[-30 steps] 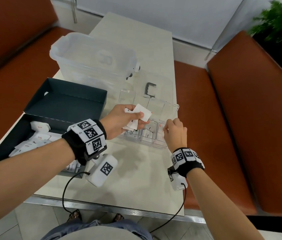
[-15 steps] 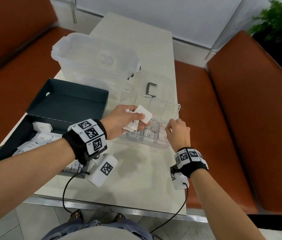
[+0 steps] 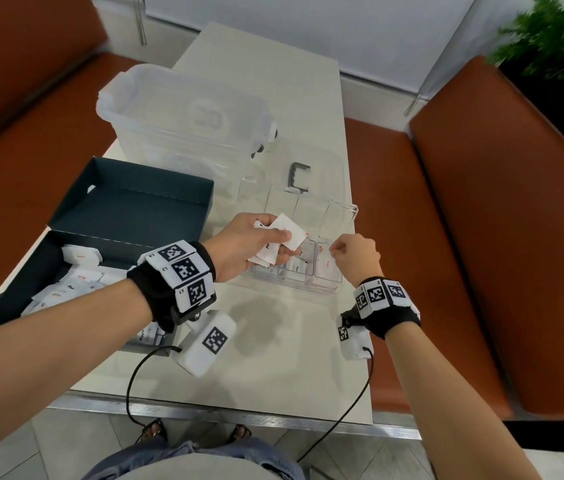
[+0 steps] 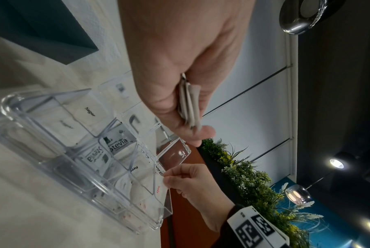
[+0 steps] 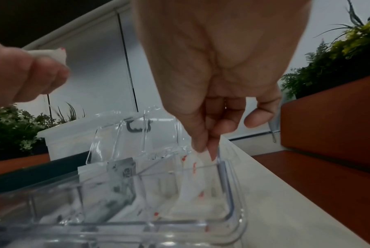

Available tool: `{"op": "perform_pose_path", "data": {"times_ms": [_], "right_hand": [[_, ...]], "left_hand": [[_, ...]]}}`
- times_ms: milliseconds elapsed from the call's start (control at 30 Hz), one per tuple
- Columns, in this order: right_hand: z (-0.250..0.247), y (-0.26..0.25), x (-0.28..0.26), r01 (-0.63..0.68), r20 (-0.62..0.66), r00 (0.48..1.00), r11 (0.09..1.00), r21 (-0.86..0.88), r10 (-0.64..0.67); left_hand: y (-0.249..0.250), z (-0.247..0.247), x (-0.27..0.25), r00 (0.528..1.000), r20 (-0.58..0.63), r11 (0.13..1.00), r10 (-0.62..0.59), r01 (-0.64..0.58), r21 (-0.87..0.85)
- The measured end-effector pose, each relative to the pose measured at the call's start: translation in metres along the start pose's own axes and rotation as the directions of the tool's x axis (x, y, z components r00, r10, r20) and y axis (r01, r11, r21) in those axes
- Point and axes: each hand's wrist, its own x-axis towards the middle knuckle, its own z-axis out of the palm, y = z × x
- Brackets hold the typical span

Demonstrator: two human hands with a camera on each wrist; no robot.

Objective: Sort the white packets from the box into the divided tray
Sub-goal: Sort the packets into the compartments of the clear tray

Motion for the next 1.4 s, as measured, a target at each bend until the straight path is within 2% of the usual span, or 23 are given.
{"op": "perform_pose_path", "data": {"times_ms": [100, 200, 300, 433, 600, 833, 933, 1000, 1067, 1133, 1200, 1267, 1333, 1367, 1400], "right_hand": [[0.005, -0.003, -0.001, 0.056, -0.016, 0.998, 0.982, -0.178, -0.06], [0.01, -0.004, -0.003, 0.102, 0.013, 0.994, 0.919, -0.38, -0.105], [0.012, -0.004, -0.005, 0.11, 0.044, 0.994, 0.877, -0.467, -0.102], [0.01, -0.004, -0.005, 0.096, 0.064, 0.995, 0.865, -0.493, -0.074], [0.007, 0.0, 0.0, 0.063, 0.079, 0.996, 0.894, -0.443, -0.031], [0.004, 0.0, -0.005, 0.075, 0.11, 0.993, 0.905, -0.418, -0.031], [-0.008, -0.004, -0.011, 0.082, 0.013, 0.997, 0.96, -0.269, -0.081], [-0.019, -0.012, -0.016, 0.145, -0.088, 0.986, 0.989, -0.004, -0.145], [-0.03, -0.025, -0.025, 0.205, -0.137, 0.976, 0.929, 0.308, -0.17], [-0.036, -0.039, -0.036, 0.18, -0.08, 0.983, 0.834, 0.521, -0.163], [-0.037, -0.047, -0.042, 0.12, 0.005, 0.986, 0.738, 0.664, -0.165], [-0.041, -0.045, -0.04, 0.079, 0.003, 0.992, 0.639, 0.765, -0.125], [-0.049, -0.036, -0.032, 0.089, -0.071, 0.996, 0.605, 0.791, -0.053], [-0.053, -0.028, -0.027, 0.124, -0.129, 0.991, 0.654, 0.746, -0.041], [-0.054, -0.02, -0.02, 0.166, -0.183, 0.981, 0.747, 0.644, -0.06]], "left_hand": [[0.0, -0.002, -0.001, 1.0, -0.002, 1.0, 0.005, -0.005, 0.007], [0.001, -0.004, -0.001, 1.0, -0.009, 1.0, -0.001, 0.001, 0.007], [0.0, -0.006, -0.002, 1.0, -0.008, 1.0, 0.003, -0.003, 0.001], [0.0, -0.005, -0.001, 1.0, -0.006, 1.0, 0.003, -0.003, -0.001], [-0.001, -0.005, 0.001, 1.0, -0.005, 1.0, -0.002, 0.002, 0.007], [-0.003, -0.005, 0.005, 1.0, -0.002, 1.0, -0.017, 0.017, -0.012], [-0.002, -0.004, 0.006, 0.999, 0.021, 0.998, -0.039, 0.04, -0.045], [-0.002, -0.003, 0.008, 0.998, 0.037, 0.996, -0.051, 0.053, -0.066], [-0.003, -0.002, 0.01, 0.998, 0.039, 0.996, -0.049, 0.052, -0.069], [-0.004, 0.002, 0.013, 0.999, 0.037, 0.998, -0.019, 0.021, -0.052], [-0.005, 0.005, 0.014, 0.999, 0.03, 0.999, 0.028, -0.027, -0.045], [-0.005, 0.008, 0.016, 0.998, 0.027, 0.996, 0.065, -0.063, -0.059], [-0.005, 0.009, 0.019, 0.996, 0.019, 0.995, 0.085, -0.083, -0.061], [-0.006, 0.008, 0.02, 0.996, 0.011, 0.995, 0.088, -0.087, -0.05], [-0.006, 0.007, 0.021, 0.996, 0.006, 0.996, 0.086, -0.086, -0.039]]}}
